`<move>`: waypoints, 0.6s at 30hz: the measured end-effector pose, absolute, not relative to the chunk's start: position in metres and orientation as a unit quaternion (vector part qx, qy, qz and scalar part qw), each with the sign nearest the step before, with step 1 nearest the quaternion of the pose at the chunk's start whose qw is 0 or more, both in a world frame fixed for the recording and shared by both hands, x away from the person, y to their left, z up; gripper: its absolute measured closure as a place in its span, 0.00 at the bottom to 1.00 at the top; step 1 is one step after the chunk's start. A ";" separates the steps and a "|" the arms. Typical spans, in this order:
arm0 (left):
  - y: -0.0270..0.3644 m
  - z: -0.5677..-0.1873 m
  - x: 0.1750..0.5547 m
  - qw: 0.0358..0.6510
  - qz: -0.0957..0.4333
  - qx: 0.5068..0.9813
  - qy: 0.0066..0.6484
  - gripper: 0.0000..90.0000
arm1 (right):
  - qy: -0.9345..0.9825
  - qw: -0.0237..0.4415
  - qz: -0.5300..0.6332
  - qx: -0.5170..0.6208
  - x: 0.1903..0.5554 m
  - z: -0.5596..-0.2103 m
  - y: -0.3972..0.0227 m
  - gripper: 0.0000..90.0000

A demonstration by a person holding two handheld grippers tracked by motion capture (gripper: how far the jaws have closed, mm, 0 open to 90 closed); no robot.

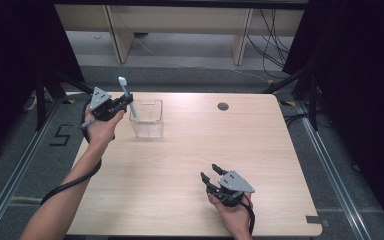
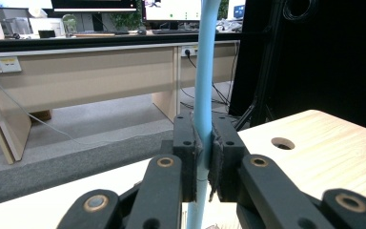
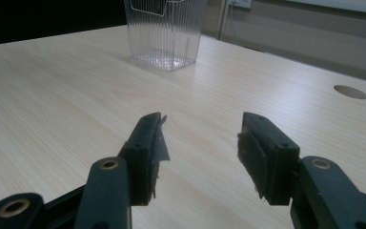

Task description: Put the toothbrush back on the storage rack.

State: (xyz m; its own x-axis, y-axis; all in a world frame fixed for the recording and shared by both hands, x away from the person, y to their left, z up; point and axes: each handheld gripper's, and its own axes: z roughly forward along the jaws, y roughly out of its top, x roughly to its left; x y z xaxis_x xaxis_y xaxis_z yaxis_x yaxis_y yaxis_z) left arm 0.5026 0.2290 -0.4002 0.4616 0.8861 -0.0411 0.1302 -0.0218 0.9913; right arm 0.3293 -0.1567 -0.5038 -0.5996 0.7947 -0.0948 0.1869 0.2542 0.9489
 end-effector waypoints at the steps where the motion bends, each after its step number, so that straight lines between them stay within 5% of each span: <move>1: 0.229 -0.401 0.503 0.573 0.330 0.634 0.401 0.91 | 0.735 0.298 0.510 0.333 0.329 -0.504 -0.157 0.56; 18: 0.231 -0.407 0.501 0.562 0.331 0.641 0.404 0.91 | 0.733 0.291 0.509 0.343 0.329 -0.505 -0.155 0.56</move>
